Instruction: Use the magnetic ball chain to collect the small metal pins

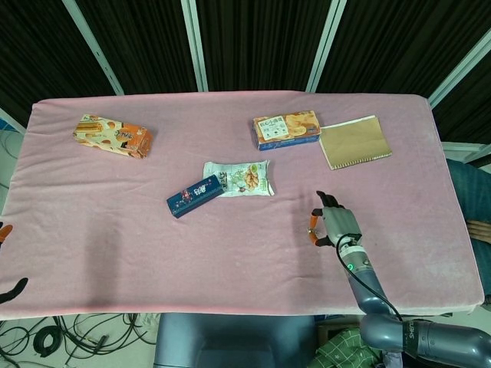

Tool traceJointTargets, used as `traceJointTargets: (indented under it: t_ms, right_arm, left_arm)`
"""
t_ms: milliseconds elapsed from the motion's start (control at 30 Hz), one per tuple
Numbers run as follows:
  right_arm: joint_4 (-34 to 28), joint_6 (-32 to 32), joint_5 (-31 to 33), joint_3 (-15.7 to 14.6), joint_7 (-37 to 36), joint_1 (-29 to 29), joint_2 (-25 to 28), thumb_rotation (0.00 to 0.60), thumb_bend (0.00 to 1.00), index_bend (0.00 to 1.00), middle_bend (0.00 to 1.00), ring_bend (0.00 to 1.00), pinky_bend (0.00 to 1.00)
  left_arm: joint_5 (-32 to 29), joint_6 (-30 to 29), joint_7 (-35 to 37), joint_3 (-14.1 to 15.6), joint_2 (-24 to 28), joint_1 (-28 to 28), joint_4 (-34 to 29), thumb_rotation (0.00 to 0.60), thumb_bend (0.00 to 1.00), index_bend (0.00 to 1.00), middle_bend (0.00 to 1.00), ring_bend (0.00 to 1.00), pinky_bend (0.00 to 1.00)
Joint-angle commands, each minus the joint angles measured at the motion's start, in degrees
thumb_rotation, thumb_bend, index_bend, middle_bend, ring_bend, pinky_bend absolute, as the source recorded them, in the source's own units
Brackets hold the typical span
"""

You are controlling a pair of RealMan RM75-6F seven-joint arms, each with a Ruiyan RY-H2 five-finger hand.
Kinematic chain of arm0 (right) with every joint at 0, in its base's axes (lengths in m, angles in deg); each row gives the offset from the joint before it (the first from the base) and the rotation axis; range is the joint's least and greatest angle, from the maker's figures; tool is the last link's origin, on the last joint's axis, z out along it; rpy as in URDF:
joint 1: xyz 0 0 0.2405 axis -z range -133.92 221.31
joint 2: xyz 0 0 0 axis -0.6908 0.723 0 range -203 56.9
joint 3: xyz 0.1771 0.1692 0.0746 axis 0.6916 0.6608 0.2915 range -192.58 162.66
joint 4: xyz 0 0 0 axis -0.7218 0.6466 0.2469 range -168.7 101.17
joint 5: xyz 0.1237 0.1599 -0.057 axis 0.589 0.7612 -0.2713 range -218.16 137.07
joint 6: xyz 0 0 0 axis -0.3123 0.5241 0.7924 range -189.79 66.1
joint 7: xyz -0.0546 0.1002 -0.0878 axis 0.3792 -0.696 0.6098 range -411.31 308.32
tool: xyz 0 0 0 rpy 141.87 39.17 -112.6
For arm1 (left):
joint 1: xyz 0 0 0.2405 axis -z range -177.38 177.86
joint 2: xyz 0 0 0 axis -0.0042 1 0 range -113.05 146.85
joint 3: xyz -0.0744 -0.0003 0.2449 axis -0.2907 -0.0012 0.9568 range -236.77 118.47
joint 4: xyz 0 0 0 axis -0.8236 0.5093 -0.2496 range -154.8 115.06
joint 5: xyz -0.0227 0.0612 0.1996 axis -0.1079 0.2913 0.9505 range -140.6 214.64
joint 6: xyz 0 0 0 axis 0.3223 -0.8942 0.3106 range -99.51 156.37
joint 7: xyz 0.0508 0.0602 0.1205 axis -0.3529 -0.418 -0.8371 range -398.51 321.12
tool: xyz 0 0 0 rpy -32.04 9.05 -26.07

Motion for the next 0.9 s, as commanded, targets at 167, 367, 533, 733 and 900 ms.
traceJointTargets:
  t_ms: [167, 367, 533, 733, 900]
  right_arm:
    - [0.4, -0.02, -0.45, -0.67, 0.83, -0.21, -0.75, 0.6, 0.39, 0.6, 0.0, 0.02, 0.2]
    - [0.32, -0.28, -0.86, -0.83, 0.8, -0.23, -1.19, 0.6, 0.39, 0.6, 0.0, 0.02, 0.2]
    - [0.25, -0.6, -0.71, -1.12, 1.06, -0.39, -1.96, 0.6, 0.38, 0.59, 0.0, 0.02, 0.2]
    - [-0.19, -1.56, -0.41, -1.41, 1.41, -0.82, -2.74, 0.6, 0.35, 0.28, 0.0, 0.01, 0.2]
    - [-1.05, -2.95, -0.73, -1.63, 1.11, -1.21, -2.54, 0.6, 0.27, 0.0, 0.0, 0.01, 0.2]
  left_arm:
    - [-0.01, -0.07, 0.06, -0.01, 0.03, -0.04, 0.01, 0.6, 0.22, 0.07, 0.01, 0.0, 0.0]
    - [-0.06, 0.11, -0.07, -0.01, -0.02, 0.05, 0.02, 0.6, 0.22, 0.07, 0.01, 0.0, 0.0]
    - [-0.13, 0.21, -0.13, -0.02, -0.03, 0.1, 0.0, 0.6, 0.22, 0.07, 0.01, 0.0, 0.0]
    - [-0.21, 0.15, 0.04, -0.06, 0.05, 0.06, -0.01, 0.6, 0.22, 0.07, 0.01, 0.0, 0.0]
    - [-0.27, 0.15, 0.34, -0.11, 0.15, 0.06, 0.13, 0.6, 0.22, 0.07, 0.01, 0.0, 0.0]
